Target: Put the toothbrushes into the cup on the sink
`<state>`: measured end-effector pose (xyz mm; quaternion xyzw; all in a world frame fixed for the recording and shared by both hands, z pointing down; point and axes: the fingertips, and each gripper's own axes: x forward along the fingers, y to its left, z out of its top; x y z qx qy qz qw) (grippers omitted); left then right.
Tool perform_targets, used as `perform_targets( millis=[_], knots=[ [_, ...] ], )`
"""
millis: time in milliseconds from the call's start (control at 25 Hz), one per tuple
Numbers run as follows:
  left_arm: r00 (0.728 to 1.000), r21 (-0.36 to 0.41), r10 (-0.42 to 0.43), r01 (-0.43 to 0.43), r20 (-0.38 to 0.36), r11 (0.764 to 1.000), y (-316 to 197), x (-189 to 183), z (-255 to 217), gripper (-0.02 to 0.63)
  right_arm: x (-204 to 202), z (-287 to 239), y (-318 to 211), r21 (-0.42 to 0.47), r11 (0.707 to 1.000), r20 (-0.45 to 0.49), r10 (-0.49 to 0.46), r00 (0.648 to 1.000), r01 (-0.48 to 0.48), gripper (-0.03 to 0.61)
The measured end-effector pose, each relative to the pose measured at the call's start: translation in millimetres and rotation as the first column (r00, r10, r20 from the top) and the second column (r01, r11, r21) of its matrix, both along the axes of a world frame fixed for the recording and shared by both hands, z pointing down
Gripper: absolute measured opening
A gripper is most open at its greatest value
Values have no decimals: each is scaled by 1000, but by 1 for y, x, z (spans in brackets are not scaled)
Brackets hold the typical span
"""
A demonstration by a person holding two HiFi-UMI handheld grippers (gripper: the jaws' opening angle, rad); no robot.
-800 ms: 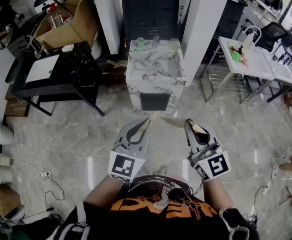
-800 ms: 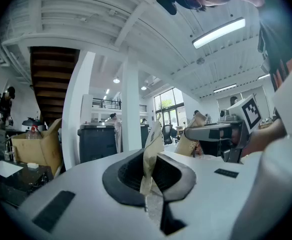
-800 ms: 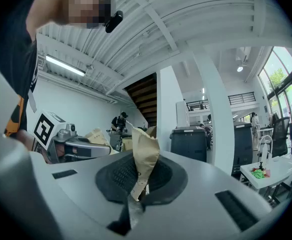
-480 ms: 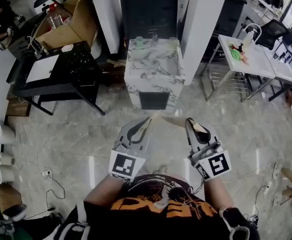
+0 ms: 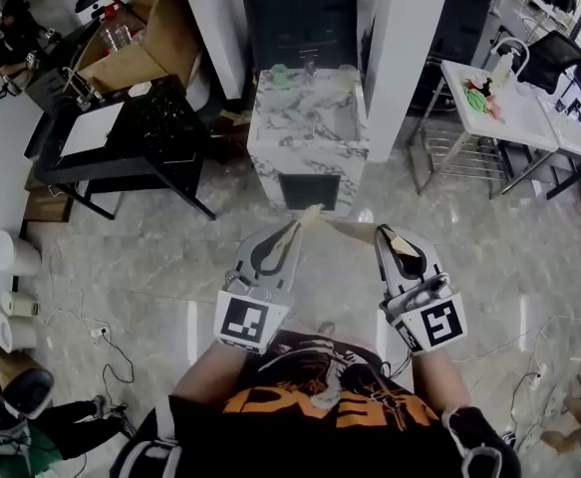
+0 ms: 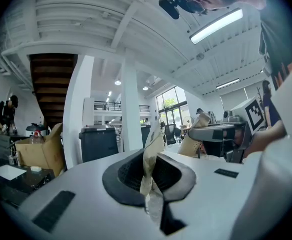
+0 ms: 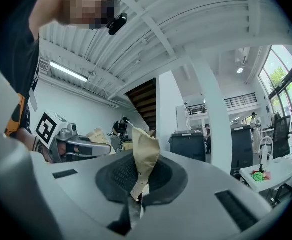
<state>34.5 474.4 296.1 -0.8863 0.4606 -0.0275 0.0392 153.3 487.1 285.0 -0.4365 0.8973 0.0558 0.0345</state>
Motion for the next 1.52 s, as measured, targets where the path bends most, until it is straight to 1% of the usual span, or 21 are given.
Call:
perform_targets(
  millis=[120,240,400,600,760,1000,1160,1240,1520],
  knots=[
    [1000,-13,-19,19,-3,1000,-5,4,2,38,11,4,-8,-7,1000,8,-2,1000,2,20],
    [1000,-8,-28,28,6,1000,-17,5,3,38,16,8,-21,-7,1000,12,-2,1000,2,20],
    [999,-20,-35,35,-3,999,-47,-2,9,38,14,15,-50,-34,999,4,8,1000,-7,20],
    [999,-28,-37,36,-22,999,-117,-20,20,38,3,21,-112,-53,998,-29,31,999,-33,20],
    [1000,-15,3,-3,-15,1000,-184,-29,24,38,-8,19,-181,-74,995,-30,60,998,-63,20],
    [999,-4,52,-52,-12,999,-275,-61,20,38,-50,15,-275,-88,992,-47,82,996,-86,20],
    [998,-44,51,-52,-23,998,-323,-85,29,38,-74,17,-320,-89,991,-49,94,994,-98,20],
    [998,-44,50,-51,-39,998,-343,-92,30,38,-80,18,-337,-92,990,-50,99,994,-103,20],
    [998,-47,57,-59,-38,997,-396,-92,33,38,-79,20,-387,-90,989,-47,109,993,-113,20]
  ],
)
